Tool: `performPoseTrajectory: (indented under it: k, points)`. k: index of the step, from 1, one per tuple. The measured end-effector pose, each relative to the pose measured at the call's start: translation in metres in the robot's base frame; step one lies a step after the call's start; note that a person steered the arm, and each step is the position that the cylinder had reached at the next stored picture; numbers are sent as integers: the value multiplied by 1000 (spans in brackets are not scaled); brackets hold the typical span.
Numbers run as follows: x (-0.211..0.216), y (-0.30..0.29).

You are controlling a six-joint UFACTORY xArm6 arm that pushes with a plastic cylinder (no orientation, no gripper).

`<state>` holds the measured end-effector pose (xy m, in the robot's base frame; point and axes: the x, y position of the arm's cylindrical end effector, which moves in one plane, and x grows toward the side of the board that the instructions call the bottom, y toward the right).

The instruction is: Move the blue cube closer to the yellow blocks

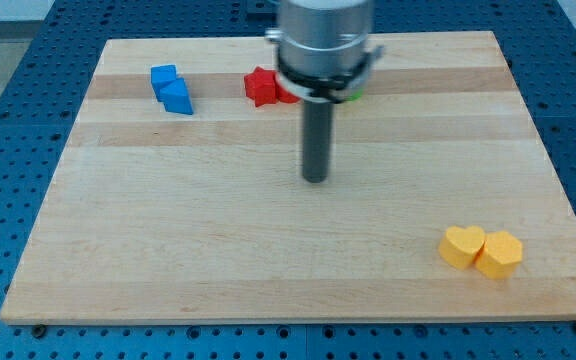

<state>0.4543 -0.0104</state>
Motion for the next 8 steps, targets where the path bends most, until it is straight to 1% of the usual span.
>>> performPoseTrajectory:
  k: [2,3,4,6,8]
  points:
    - [-23,-123]
    - [-36,-171]
    - [-56,-206]
    - [-122,-238]
    - [-190,-235]
